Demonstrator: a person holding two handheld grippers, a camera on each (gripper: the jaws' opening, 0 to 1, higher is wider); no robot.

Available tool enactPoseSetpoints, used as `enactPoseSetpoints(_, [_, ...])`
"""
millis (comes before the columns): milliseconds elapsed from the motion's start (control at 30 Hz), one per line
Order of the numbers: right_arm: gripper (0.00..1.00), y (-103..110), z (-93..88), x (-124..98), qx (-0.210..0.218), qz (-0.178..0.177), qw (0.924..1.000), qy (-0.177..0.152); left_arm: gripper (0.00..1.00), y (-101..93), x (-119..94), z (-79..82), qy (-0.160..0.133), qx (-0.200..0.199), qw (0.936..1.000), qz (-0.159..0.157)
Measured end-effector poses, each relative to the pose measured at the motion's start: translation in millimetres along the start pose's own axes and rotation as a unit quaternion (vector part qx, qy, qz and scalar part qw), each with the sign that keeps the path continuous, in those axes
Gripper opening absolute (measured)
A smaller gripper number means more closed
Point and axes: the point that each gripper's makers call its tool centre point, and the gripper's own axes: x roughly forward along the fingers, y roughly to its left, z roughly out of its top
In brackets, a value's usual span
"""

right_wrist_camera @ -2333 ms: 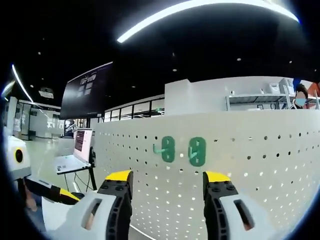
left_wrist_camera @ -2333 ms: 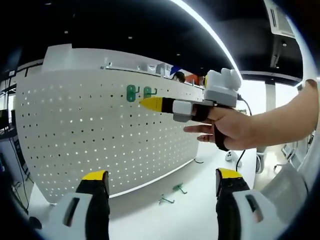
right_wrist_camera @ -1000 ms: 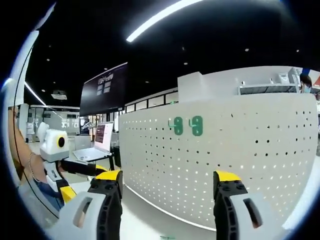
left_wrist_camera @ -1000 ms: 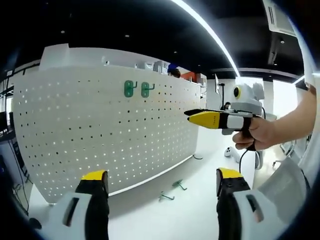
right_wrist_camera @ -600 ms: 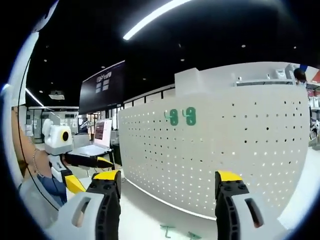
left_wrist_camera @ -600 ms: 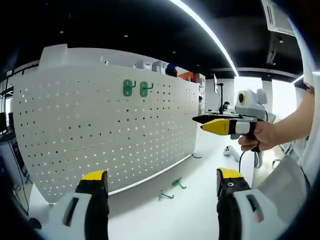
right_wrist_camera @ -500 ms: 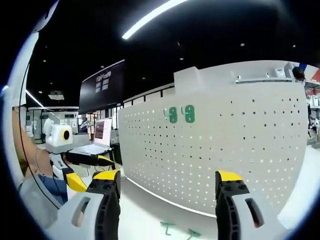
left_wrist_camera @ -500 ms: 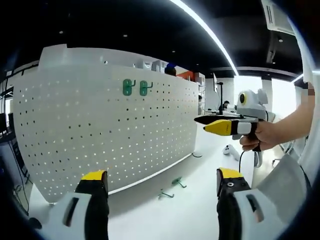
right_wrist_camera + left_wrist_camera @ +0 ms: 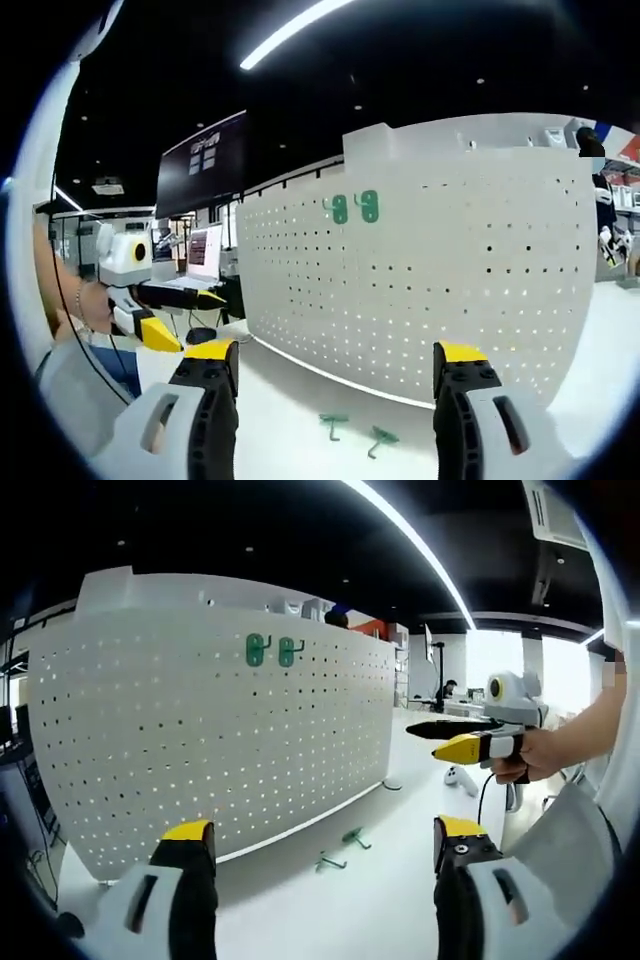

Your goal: Insert the hook assembly into the mounting plate slot until the hook locks in place.

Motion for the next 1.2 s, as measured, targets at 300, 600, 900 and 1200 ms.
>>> enactPoseSetpoints(300, [0.78, 0, -14.3, -17, 0.002, -0.004, 0.9998, 0.018, 0.93, 0.4, -5, -8.4, 0.009, -0.001, 1.0000, -0.001])
enactPoseSetpoints(600, [0.78, 1, -24.1, -30, 0.007, -0.011, 0.9994, 0.032, 0.92, -2.3, -12, -20.8, 0.020, -0.004, 0.9998, -0.004])
enactPoseSetpoints(900, [0.77, 0, -26.7, -36, 0.009, -0.012, 0.9992, 0.036, 0.92, 1.0, -17, -27.8, 0.025, -0.007, 0.9997, 0.001])
enactPoseSetpoints(1200, [0.78, 1, -31.8, -43, 0.016, -0.015, 0.9990, 0.039, 0.92, 0.0, -22, -35.0, 0.031, -0.010, 0.9994, 0.004])
